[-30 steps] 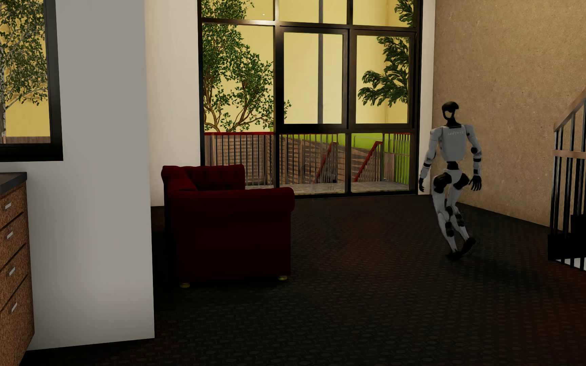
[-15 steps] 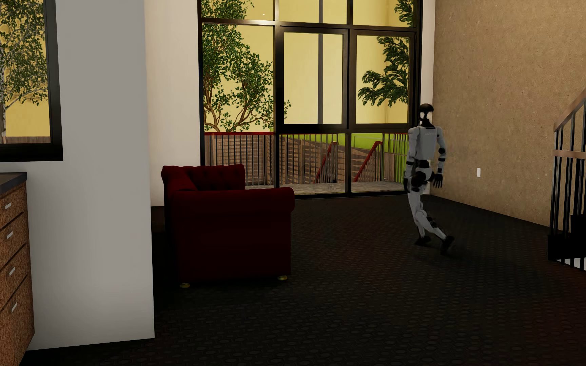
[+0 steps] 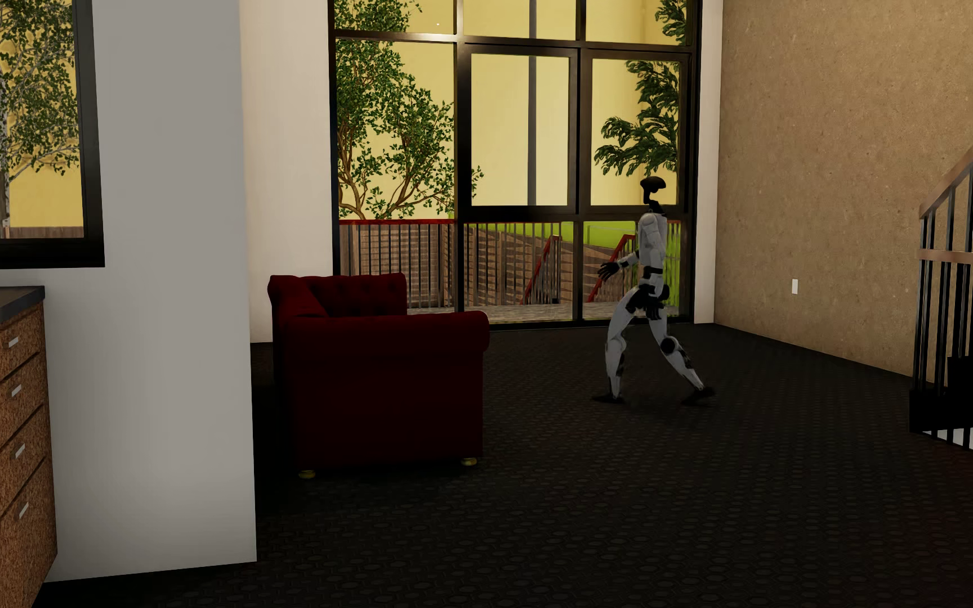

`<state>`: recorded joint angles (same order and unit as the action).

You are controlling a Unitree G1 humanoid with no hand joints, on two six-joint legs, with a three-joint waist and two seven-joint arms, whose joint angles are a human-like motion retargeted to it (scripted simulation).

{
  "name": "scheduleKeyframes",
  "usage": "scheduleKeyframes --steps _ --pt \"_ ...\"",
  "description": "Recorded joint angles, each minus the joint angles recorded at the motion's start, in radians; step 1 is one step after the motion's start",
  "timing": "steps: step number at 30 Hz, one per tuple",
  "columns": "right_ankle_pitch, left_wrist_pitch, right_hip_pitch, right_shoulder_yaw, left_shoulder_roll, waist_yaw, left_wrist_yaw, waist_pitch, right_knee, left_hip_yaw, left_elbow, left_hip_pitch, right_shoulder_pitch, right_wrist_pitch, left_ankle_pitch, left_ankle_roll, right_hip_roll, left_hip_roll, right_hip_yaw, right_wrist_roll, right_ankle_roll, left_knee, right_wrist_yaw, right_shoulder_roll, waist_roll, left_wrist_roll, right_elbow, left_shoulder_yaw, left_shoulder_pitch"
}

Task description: Head to the fabric sofa

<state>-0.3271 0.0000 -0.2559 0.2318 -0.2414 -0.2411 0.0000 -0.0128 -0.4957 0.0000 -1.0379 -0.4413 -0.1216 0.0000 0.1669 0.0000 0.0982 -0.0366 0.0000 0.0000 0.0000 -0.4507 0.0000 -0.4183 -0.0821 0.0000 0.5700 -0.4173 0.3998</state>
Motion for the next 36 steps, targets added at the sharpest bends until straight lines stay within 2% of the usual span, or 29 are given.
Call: scheduleKeyframes --steps 2,3,4,6,7,9,11,14,15,17,20,23,24,26,28,29,31,32,34,36 --pt "0.160 0.000 0.004 0.028 0.005 0.006 0.000 0.043 -0.045 0.000 -0.066 -0.041 0.036 0.000 -0.244 0.000 -0.034 0.038 0.000 0.000 0.000 -0.036 0.000 0.041 0.071 0.000 -0.010 -0.039 -0.001" --pt "0.275 0.000 0.000 0.046 -0.004 0.031 0.000 0.052 -0.092 0.000 -0.091 -0.036 0.075 0.000 -0.307 0.000 -0.053 0.079 0.000 0.000 0.000 -0.062 0.000 0.064 0.112 0.000 0.010 -0.062 -0.007" --pt "0.413 0.000 0.011 0.075 -0.017 0.051 0.000 0.052 -0.175 0.000 -0.095 0.000 0.119 0.000 -0.301 0.000 -0.073 0.115 0.000 0.000 0.000 -0.078 0.000 0.082 0.144 0.000 0.043 -0.070 -0.014" --pt "0.667 0.000 0.132 0.204 -0.040 0.061 0.000 0.041 -0.427 0.000 -0.037 0.116 0.177 0.000 -0.180 0.000 -0.129 0.158 0.000 0.000 0.000 -0.068 0.000 0.087 0.186 0.000 0.128 -0.021 -0.026" --pt "0.711 0.000 0.223 0.293 -0.049 0.073 0.000 0.034 -0.564 0.000 0.004 0.169 0.190 0.000 -0.118 0.000 -0.153 0.176 0.000 0.000 0.000 -0.060 0.000 0.081 0.200 0.000 0.171 0.009 -0.037" --pt "0.608 0.000 0.392 0.409 -0.072 0.147 0.000 0.015 -0.784 0.000 0.075 0.257 0.220 0.000 -0.054 0.000 -0.167 0.209 0.000 0.000 0.000 -0.039 0.000 0.081 0.210 0.000 0.270 0.041 -0.083" --pt "0.479 0.000 0.511 0.410 -0.097 0.243 0.000 -0.010 -0.817 0.000 0.119 0.364 0.276 0.000 -0.005 0.000 -0.150 0.222 0.000 0.000 0.000 -0.008 0.000 0.094 0.198 0.000 0.398 0.050 -0.151" --pt "0.436 0.000 0.613 0.376 -0.103 0.401 0.000 -0.023 -0.514 0.000 0.165 0.461 0.367 0.000 0.043 0.000 -0.114 0.189 0.000 0.000 0.000 0.008 0.000 0.081 0.159 0.000 0.516 0.132 -0.237" --pt "0.456 0.000 0.626 0.378 -0.104 0.446 0.000 -0.024 -0.377 0.000 0.188 0.479 0.394 0.000 0.055 0.000 -0.112 0.175 0.000 0.000 0.000 0.007 0.000 0.072 0.153 0.000 0.520 0.166 -0.257" --pt "0.557 0.000 0.627 0.371 -0.118 0.495 0.000 -0.022 -0.120 0.000 0.256 0.525 0.444 0.000 0.090 0.000 -0.124 0.156 0.000 0.000 0.000 0.013 0.000 0.068 0.163 0.000 0.509 0.205 -0.278" --pt "0.652 0.000 0.598 0.351 -0.140 0.495 0.000 -0.020 0.108 0.000 0.356 0.610 0.481 0.000 0.145 0.000 -0.129 0.130 0.000 0.000 0.000 0.030 0.000 0.080 0.186 0.000 0.506 0.229 -0.262" --pt "0.585 0.000 0.601 0.348 -0.127 0.482 0.000 0.001 0.105 0.000 0.343 0.656 0.456 0.000 0.180 0.000 -0.112 0.096 0.000 0.000 0.000 0.023 0.000 0.077 0.189 0.000 0.492 0.219 -0.206" --pt "0.621 0.000 0.603 0.339 -0.120 0.479 0.000 0.015 0.091 0.000 0.297 0.664 0.440 0.000 0.180 0.000 -0.107 0.079 0.000 0.000 0.000 0.018 0.000 0.075 0.186 0.000 0.490 0.194 -0.185" --pt "0.667 0.000 0.607 0.325 -0.093 0.459 0.000 0.034 0.042 0.000 0.114 0.682 0.394 0.000 0.144 0.000 -0.082 0.034 0.000 0.000 0.000 0.002 0.000 0.067 0.159 0.000 0.488 0.107 -0.160" --pt "0.611 0.000 0.571 0.318 -0.053 0.432 0.000 0.034 -0.002 0.000 -0.111 0.684 0.324 0.000 0.065 0.000 -0.049 -0.013 0.000 0.000 0.000 -0.056 0.000 0.054 0.121 0.000 0.481 -0.019 -0.145" --pt "0.579 0.000 0.537 0.300 -0.042 0.427 0.000 0.030 -0.005 0.000 -0.170 0.656 0.289 0.000 0.017 0.000 -0.037 -0.036 0.000 0.000 0.000 -0.118 0.000 0.046 0.105 0.000 0.460 -0.106 -0.127" --pt "0.515 0.000 0.469 0.221 -0.047 0.422 0.000 0.012 -0.002 0.000 -0.131 0.536 0.237 0.000 -0.071 0.000 -0.021 -0.080 0.000 0.000 0.000 -0.323 0.000 0.027 0.076 0.000 0.385 -0.246 -0.079" --pt "0.484 0.000 0.439 0.179 -0.052 0.410 0.000 -0.003 -0.003 0.000 -0.083 0.456 0.218 0.000 -0.119 0.000 -0.014 -0.091 0.000 0.000 0.000 -0.456 0.000 0.015 0.062 0.000 0.343 -0.270 -0.062" --pt "0.431 0.000 0.394 0.106 -0.041 0.344 0.000 -0.026 0.010 0.000 -0.025 0.297 0.180 0.000 -0.197 0.000 0.008 -0.085 0.000 0.000 0.000 -0.700 0.000 -0.006 0.041 0.000 0.295 -0.203 -0.049" --pt "0.405 0.000 0.346 0.056 -0.015 0.263 0.000 -0.050 0.029 0.000 0.016 0.185 0.128 0.000 -0.145 0.000 0.013 -0.053 0.000 0.000 0.000 -0.823 0.000 -0.017 0.036 0.000 0.310 -0.073 -0.060"
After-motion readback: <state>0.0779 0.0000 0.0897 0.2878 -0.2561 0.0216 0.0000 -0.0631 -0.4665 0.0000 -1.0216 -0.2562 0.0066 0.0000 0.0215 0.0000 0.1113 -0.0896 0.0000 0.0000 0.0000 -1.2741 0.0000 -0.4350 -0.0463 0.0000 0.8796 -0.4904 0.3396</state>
